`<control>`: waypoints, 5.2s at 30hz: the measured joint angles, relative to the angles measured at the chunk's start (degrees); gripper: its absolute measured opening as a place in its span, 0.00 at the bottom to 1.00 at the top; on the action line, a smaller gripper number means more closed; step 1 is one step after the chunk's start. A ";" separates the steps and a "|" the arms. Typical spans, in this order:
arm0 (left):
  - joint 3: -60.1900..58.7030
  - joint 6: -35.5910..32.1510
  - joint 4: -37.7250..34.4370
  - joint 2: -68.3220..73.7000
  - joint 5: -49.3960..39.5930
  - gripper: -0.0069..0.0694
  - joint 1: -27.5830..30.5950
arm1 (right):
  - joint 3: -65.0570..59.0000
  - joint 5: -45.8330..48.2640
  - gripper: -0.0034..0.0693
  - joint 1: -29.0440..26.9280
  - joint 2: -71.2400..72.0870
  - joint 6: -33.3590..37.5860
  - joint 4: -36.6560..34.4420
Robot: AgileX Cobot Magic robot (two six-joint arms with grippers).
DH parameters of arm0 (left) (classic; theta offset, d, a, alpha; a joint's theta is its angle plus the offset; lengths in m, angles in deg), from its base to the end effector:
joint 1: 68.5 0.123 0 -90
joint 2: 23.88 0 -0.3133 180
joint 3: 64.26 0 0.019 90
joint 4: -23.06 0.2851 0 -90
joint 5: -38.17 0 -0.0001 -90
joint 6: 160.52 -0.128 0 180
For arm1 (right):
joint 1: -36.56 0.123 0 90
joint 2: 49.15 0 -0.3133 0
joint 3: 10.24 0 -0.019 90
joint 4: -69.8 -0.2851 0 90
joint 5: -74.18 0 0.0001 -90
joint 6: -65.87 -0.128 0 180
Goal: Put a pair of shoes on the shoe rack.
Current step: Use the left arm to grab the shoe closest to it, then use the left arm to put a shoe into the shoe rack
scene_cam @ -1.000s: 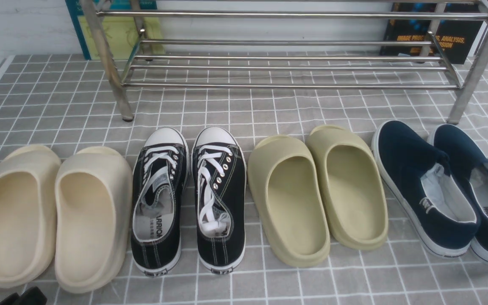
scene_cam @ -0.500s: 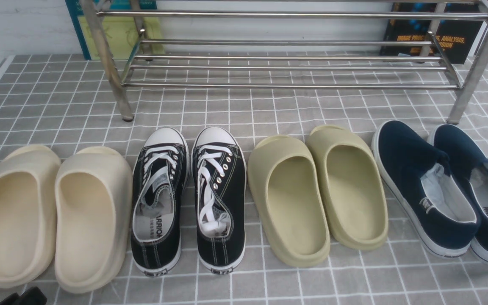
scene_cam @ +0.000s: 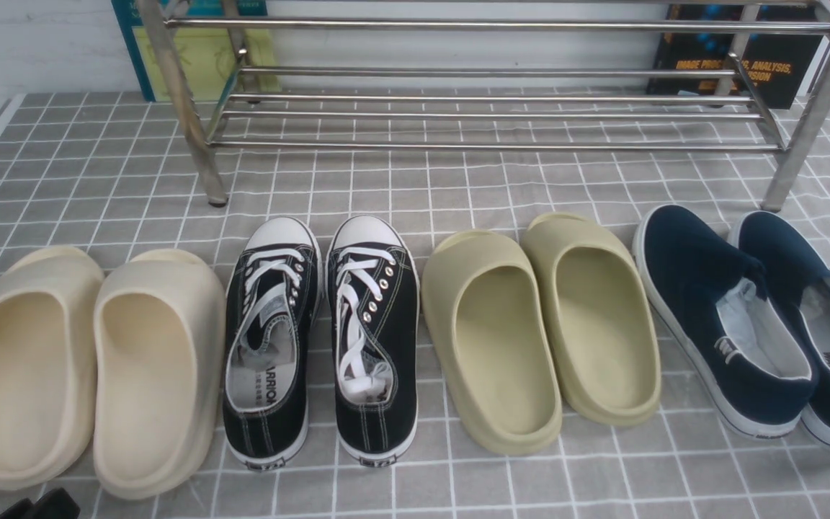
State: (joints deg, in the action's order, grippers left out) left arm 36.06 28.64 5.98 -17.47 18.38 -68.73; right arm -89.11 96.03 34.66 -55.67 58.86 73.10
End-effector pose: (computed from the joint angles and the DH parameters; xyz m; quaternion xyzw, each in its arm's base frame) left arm 0.0947 -0.0131 0.1632 -0.1424 0.7804 -0.1727 0.5838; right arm 0.0934 -0.0058 0.1625 0.0474 0.8035 0.0020 0.5934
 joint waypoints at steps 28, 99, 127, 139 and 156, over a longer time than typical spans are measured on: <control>0.00 -0.15 0.70 0.00 -0.69 0.40 0.00 | 0.00 0.00 0.38 0.00 0.00 0.00 0.05; 61.68 6.47 20.58 76.07 -43.49 0.31 -18.57 | 0.00 0.00 0.38 0.00 0.00 0.00 0.05; 61.78 17.84 25.73 96.64 -26.96 0.23 -21.31 | 0.00 0.00 0.38 0.00 0.00 0.00 0.22; 69.32 16.53 26.20 95.94 -34.86 0.07 -21.31 | 0.00 0.00 0.38 0.00 0.00 0.00 0.22; 88.60 8.16 10.82 95.88 -36.53 0.07 -9.80 | 0.00 0.00 0.38 0.00 0.00 0.00 0.23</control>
State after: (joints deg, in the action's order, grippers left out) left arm 124.66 36.80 16.81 78.41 -18.15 -78.53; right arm -89.11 96.03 34.66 -55.67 58.86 73.34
